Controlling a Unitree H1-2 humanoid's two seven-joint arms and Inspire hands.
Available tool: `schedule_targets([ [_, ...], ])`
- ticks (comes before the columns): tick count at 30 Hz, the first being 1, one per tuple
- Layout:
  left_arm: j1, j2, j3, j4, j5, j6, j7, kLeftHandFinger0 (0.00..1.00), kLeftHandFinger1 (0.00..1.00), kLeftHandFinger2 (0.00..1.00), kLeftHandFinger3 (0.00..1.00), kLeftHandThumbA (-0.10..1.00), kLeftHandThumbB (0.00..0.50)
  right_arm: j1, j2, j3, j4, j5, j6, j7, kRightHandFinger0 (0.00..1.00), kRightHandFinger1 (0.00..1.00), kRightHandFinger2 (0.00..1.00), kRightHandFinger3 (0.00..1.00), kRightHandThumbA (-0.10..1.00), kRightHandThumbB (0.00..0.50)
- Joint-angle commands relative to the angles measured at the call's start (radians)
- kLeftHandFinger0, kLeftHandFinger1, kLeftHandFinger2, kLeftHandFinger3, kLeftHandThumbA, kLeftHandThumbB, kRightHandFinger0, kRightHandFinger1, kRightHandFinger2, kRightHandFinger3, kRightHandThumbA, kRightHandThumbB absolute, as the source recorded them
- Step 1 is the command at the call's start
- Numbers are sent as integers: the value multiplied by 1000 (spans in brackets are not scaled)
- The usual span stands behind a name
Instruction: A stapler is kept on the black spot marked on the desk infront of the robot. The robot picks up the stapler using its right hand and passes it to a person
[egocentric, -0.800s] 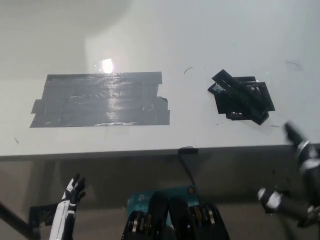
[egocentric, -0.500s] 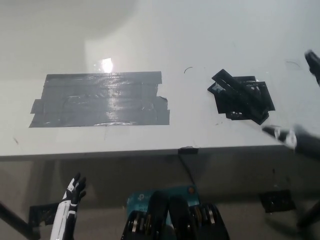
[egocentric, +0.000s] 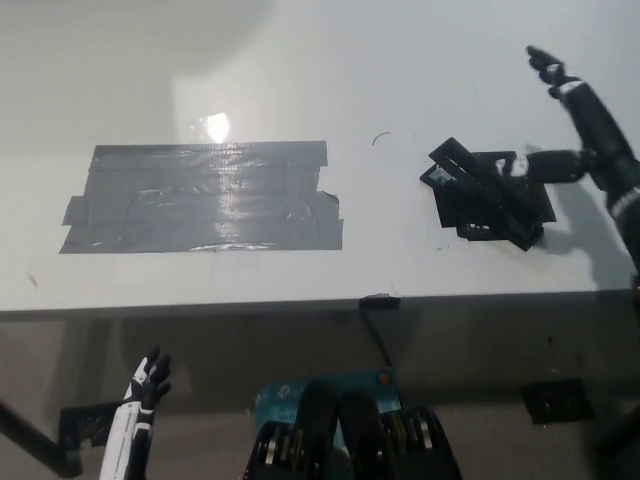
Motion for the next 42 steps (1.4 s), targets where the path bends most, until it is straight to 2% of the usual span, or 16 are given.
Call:
schedule_targets([
  [1,5,-1,3,-15,8,-38,21,1000,1000,1000,1000,1000,452,-111,20,24,143,-43,-32,-23,1000,1000,1000,1000,1000,271],
  [10,6,-5,2,-18,2,-32,17,1000,1000,1000,1000,1000,442,-159,78,81,285,-82,-53,-37,1000,1000,1000,1000,1000,325],
  [14,5,-4,3,-22,6,-23,16,1000,1000,1000,1000,1000,445,-164,88,100,317,-106,-55,-53,1000,1000,1000,1000,1000,331],
  [21,2,0,2,-27,7,-21,14,1000,1000,1000,1000,1000,445,-164,86,133,339,-149,-59,-62,1000,1000,1000,1000,1000,327],
  [23,3,1,0,-24,11,-27,13,1000,1000,1000,1000,1000,433,-166,76,163,352,-184,-52,-62,1000,1000,1000,1000,1000,318],
  [33,1,2,4,-24,0,-25,10,1000,1000,1000,1000,1000,439,-175,54,191,396,-233,-68,-84,1000,1000,1000,1000,1000,281],
  [35,0,4,2,-20,7,-32,11,1000,1000,1000,1000,1000,432,-175,51,191,388,-236,-66,-78,1000,1000,1000,1000,1000,298],
  [42,-3,5,-1,-17,10,-29,10,1000,1000,1000,1000,1000,434,-178,56,189,376,-248,-48,-61,1000,1000,1000,1000,1000,298],
])
